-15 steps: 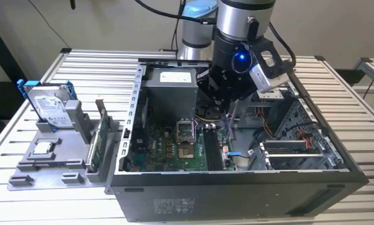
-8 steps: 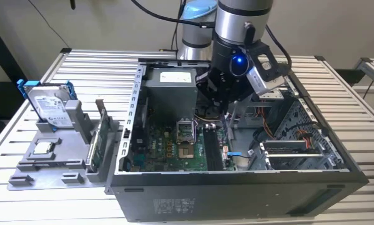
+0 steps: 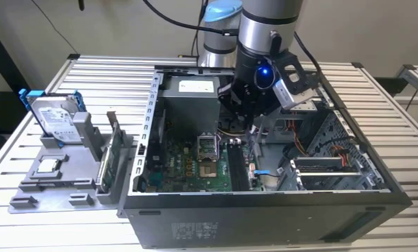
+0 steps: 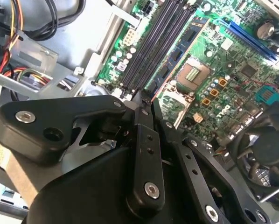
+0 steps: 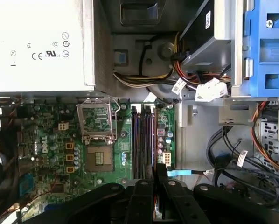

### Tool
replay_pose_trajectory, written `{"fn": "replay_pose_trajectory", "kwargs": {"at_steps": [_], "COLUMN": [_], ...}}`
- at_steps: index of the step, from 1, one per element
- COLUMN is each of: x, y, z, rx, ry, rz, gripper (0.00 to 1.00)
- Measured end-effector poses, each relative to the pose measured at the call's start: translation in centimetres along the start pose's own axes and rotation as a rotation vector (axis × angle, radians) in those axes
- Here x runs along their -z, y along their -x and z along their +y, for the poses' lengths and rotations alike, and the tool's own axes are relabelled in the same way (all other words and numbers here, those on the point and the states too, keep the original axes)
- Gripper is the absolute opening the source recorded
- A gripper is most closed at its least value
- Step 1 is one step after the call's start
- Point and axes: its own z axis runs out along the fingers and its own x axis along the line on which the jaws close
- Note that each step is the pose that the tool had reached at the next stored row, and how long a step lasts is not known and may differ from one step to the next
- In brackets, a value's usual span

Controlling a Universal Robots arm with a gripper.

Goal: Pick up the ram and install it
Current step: 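Insert the ram into the slot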

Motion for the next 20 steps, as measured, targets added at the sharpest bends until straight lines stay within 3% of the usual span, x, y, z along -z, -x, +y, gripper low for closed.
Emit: {"fn": "replay_pose_trajectory", "kwargs": {"at_steps": [6, 20], "x": [-1.12, -3.67], "y": [0.14, 0.27], "z": [0.51, 0.51], "rx": [0.000, 0.000], "ry": [0.0004, 0.0004], "rz": [-0.0001, -0.0028], "gripper": [0.14, 0.14]}}
